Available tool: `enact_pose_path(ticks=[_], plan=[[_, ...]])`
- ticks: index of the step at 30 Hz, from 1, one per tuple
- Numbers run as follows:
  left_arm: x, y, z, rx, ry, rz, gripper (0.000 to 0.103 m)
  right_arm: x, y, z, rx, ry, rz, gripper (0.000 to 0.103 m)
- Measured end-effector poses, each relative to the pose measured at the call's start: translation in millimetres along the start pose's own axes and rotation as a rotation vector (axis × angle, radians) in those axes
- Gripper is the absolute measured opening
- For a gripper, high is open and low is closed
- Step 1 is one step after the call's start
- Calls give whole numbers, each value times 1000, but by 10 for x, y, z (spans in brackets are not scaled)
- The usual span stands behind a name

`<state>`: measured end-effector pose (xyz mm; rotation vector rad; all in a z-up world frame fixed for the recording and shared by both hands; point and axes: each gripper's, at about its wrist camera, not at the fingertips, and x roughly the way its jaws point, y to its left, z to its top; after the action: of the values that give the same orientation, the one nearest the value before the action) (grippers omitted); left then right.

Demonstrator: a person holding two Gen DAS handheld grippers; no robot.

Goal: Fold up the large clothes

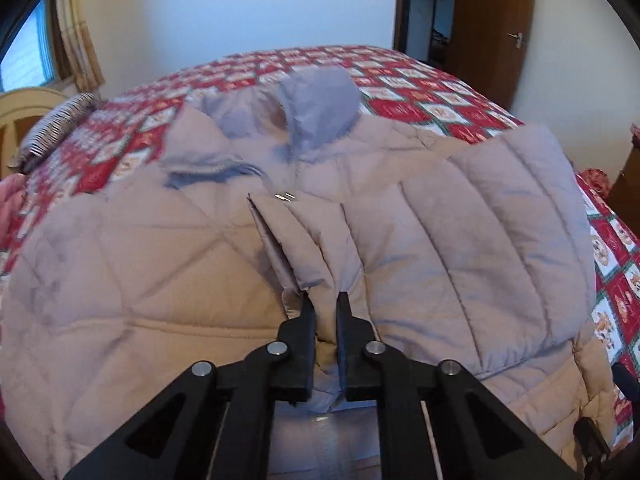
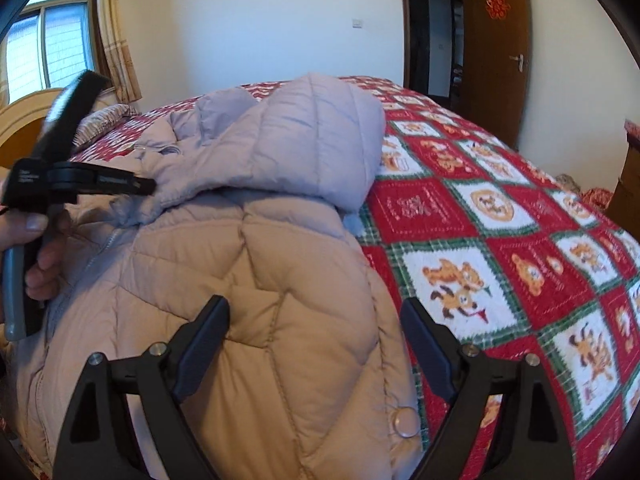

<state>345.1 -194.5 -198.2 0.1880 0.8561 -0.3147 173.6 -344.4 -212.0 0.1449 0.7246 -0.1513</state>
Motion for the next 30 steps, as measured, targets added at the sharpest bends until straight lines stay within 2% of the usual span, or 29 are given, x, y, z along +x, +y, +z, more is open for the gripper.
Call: enact_pose_path(ticks=[2, 7, 9, 12, 13, 16, 17, 19, 21, 23, 24, 25, 27, 30], plan=[[-146, 89, 8, 13, -47, 41, 7, 10, -26, -24, 12, 1, 4, 90], [-385, 442, 23, -3, -107, 95, 6, 6, -13, -48, 6, -8, -4, 91], [-435, 559, -21, 11, -121, 152, 6, 20, -8, -61, 6, -3, -6, 91], [-385, 651, -124, 45, -120, 238, 7, 50, -5, -62, 1, 7, -11, 92], [-332, 687, -155, 44, -118, 270, 10, 53, 5, -60, -1, 11, -13, 92], [-257, 731, -216, 46, -116, 287, 13, 43, 19, -31, -8, 27, -10, 91], [-256, 739, -206, 42, -115, 297, 18, 11, 11, 1, -3, 29, -1, 89], [-318, 769, -171, 3, -134, 292, 24, -64, -23, 103, 12, 17, 21, 78], [-447, 824, -142, -48, -193, 289, 42, -152, -61, 254, 22, -18, 19, 78], [-582, 882, -103, -107, -271, 305, 93, -214, -85, 465, 24, -63, 11, 78], [-608, 892, -81, -126, -296, 301, 98, -204, -73, 578, 21, -76, 8, 77], [-615, 902, -47, -142, -317, 280, 98, -173, -53, 668, 17, -86, 3, 74], [-517, 867, 44, -137, -289, 271, 98, -47, 29, 902, 4, -111, 9, 73], [-282, 777, 133, -101, -250, 312, 98, 322, 206, 1237, -12, -99, 38, 73]])
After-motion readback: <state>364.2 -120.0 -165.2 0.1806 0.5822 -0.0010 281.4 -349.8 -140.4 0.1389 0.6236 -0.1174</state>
